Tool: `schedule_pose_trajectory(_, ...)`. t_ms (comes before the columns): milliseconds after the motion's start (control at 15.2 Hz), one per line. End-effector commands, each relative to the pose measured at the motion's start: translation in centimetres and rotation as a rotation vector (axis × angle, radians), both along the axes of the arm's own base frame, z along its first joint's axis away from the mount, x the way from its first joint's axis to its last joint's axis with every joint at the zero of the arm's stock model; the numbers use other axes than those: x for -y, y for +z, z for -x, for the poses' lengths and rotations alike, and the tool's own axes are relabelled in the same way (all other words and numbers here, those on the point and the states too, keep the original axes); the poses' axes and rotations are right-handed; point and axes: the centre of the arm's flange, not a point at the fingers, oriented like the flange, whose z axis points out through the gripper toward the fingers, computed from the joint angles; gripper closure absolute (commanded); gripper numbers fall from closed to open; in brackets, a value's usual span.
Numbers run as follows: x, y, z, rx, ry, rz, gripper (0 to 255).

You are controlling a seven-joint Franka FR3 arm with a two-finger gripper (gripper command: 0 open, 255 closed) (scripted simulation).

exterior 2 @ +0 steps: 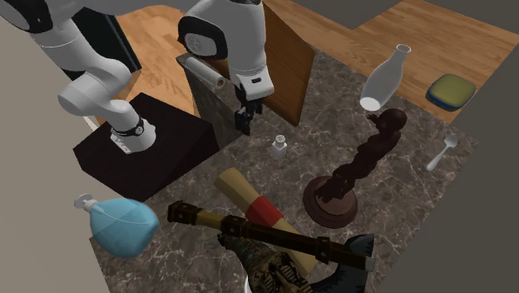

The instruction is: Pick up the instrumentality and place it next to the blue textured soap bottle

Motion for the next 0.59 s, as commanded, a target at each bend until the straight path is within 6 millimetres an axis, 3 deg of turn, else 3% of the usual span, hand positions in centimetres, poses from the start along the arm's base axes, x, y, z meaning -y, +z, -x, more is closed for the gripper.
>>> schedule_pose_trajectory(0,-0.6,-0.8,-2.4,0.001,0.003,0.005,0)
schedule_pose_trajectory(330,-2.6,-2.5,-8.0,0.002,0.012,0.018,0)
schedule_pose_trajectory(528,-2.5,-4.1,-8.1,0.002,0.012,0.018,0)
